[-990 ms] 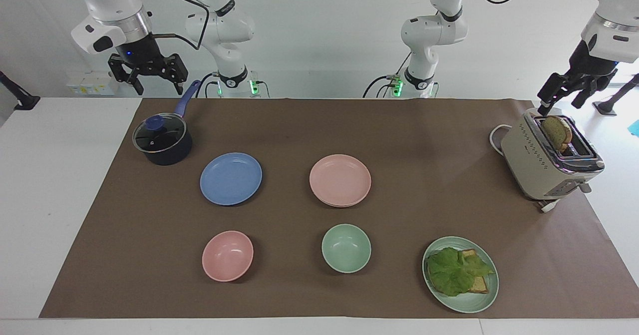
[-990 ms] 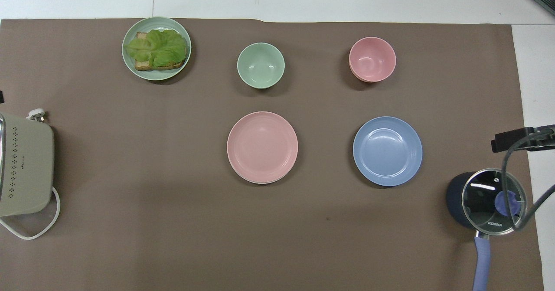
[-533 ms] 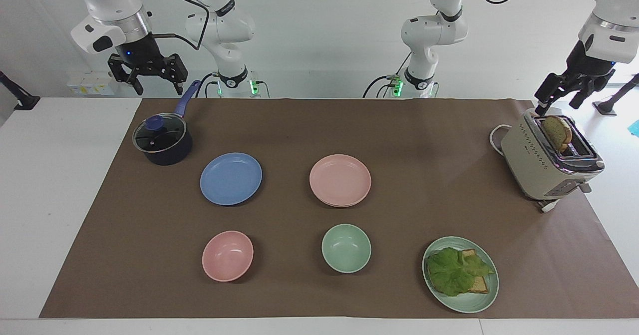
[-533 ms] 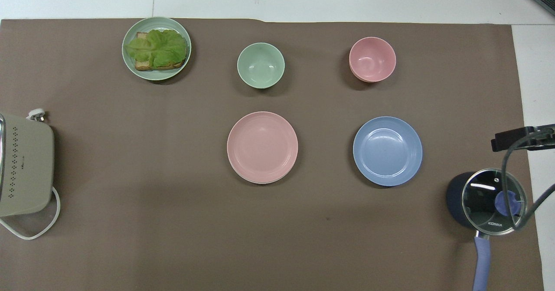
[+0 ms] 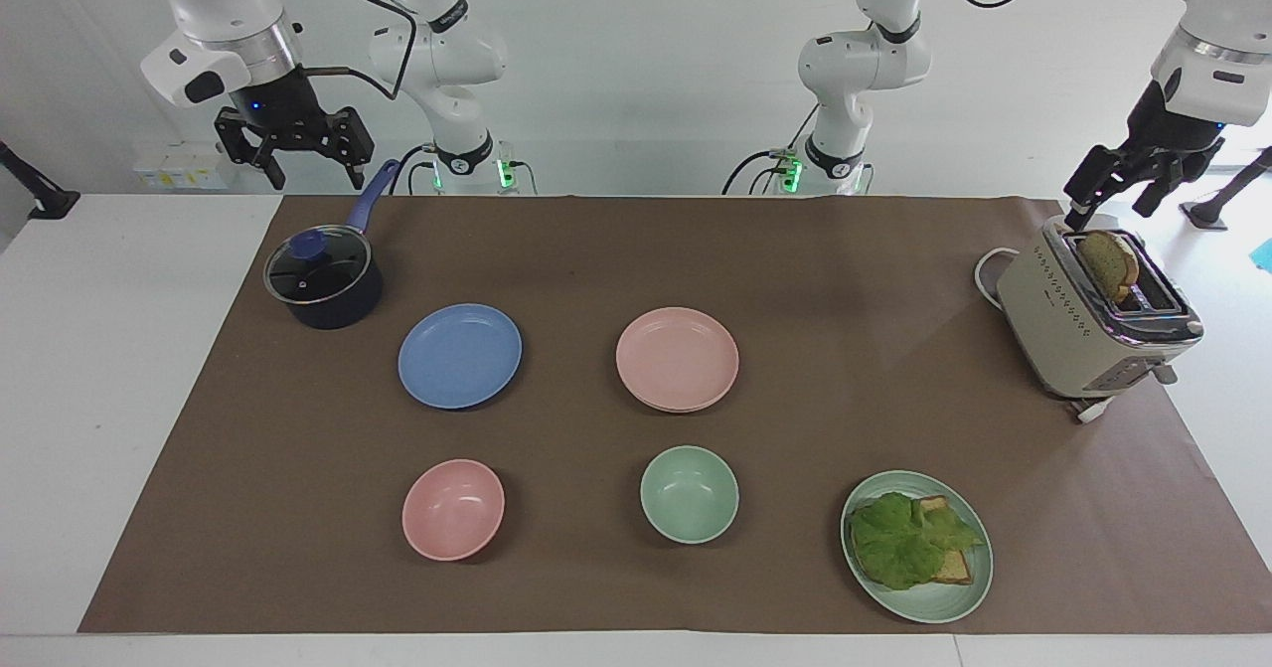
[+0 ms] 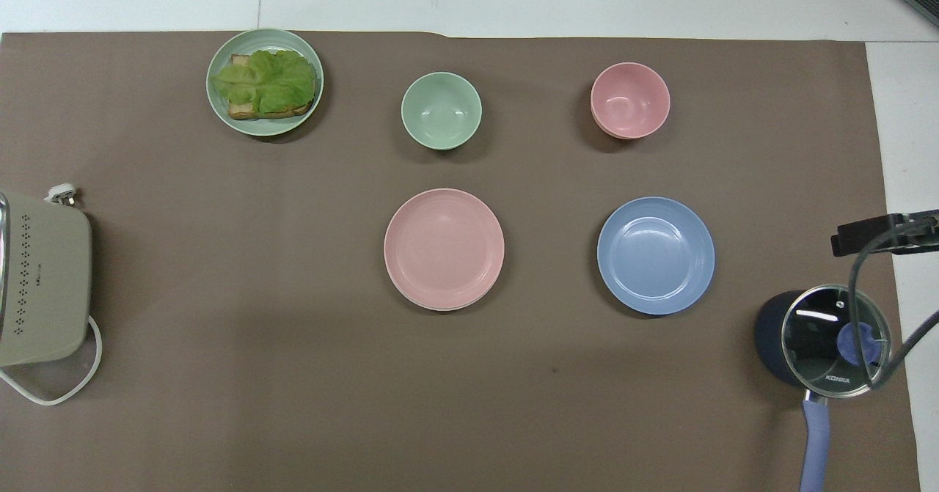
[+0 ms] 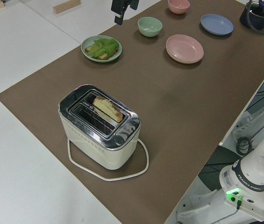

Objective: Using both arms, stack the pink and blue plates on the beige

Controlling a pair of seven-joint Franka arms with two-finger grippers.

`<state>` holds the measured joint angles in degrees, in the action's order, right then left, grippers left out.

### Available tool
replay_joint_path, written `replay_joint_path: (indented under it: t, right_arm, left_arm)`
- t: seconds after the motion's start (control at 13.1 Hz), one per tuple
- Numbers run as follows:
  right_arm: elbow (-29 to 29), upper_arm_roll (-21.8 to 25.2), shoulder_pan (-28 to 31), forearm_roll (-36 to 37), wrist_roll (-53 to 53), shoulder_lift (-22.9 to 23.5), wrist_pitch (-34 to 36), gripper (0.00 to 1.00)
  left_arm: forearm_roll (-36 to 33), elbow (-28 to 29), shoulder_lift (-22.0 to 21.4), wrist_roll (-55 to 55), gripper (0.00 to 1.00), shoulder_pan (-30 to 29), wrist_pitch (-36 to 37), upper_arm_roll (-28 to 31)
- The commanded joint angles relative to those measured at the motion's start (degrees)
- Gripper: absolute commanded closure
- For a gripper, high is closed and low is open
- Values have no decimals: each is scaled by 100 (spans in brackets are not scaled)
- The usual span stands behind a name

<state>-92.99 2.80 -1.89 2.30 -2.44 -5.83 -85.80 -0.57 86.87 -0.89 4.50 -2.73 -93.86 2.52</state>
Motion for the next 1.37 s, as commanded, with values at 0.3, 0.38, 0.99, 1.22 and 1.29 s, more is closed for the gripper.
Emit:
replay_joint_path:
  t: [0.3, 0.38, 0.99, 1.22, 1.29]
  right_arm:
    - [-981, -7, 5, 8, -152, -85, -1216, 0]
    - [-1289, -16, -13, 8, -160, -59, -1664, 0]
    - [-2792, -7, 83, -265, -1109, 1180, -4091, 0]
    - [-3181, -7, 180, -265, -1136, 1295, -4401, 0]
    - [-3234, -7, 198, -274, -1136, 1391, -4506, 0]
  left_arm:
    - [-22, 41, -43, 34, 0, 71, 52, 56]
    - [-22, 41, -43, 34, 0, 71, 52, 56]
    - [-22, 41, -43, 33, 0, 71, 52, 56]
    - [-22, 41, -43, 34, 0, 71, 52, 56]
    - [-22, 41, -43, 34, 0, 71, 52, 56]
